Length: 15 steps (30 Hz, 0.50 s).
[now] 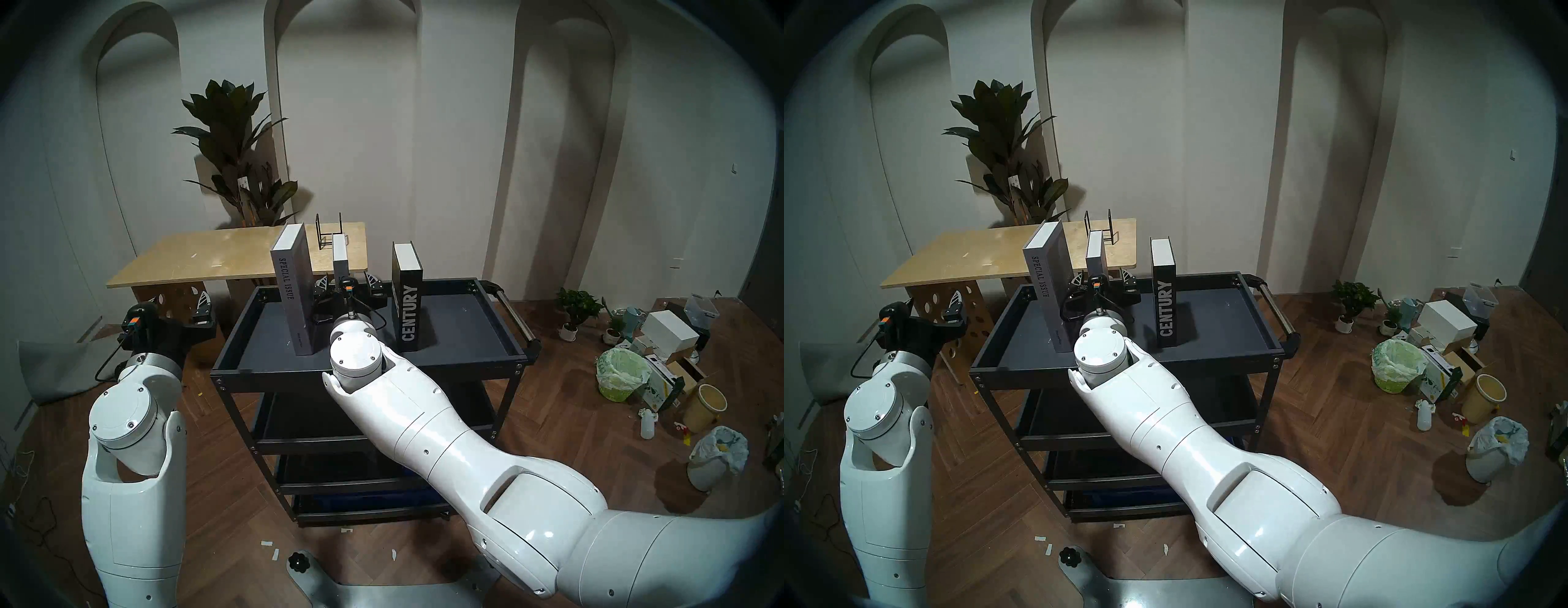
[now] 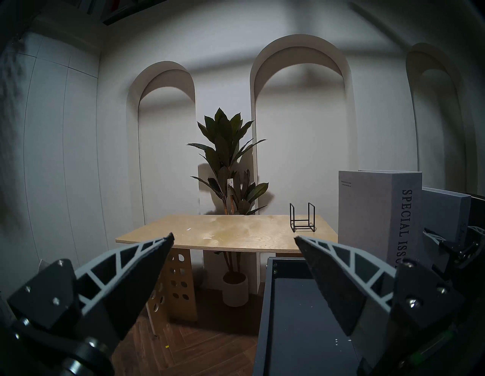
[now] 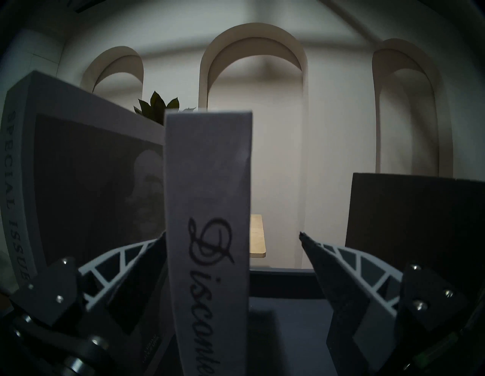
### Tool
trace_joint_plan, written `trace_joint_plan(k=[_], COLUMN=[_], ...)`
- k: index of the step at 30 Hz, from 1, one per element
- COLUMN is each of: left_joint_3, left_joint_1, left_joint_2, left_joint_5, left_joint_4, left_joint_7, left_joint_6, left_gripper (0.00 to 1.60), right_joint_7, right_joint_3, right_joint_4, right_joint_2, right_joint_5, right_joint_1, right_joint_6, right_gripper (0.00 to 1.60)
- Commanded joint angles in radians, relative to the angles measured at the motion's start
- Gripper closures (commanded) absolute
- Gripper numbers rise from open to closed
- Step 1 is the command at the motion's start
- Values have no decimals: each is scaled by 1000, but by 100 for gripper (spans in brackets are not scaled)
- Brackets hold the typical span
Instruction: Sort the books onto the shelf by size, largest to the left
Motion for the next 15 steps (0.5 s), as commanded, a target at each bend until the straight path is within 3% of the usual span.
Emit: trace_joint_plan(k=[1, 15], left_joint_3=[16, 31], left_joint_1=[-12, -21], left_joint_2=[6, 12], left_joint_5=[5, 20], left_joint_4=[-18, -13], left_joint_7=[-6, -5], left_joint_6=[-12, -10], left_gripper=[0, 0], right_joint_7=[10, 15], right_joint_3=[17, 51], right_joint_4=[-111, -276], right_joint_2=[-16, -3], right_joint_5=[24, 35], right_joint_1=[9, 38], right_joint_6=[-22, -97], right_gripper=[0, 0])
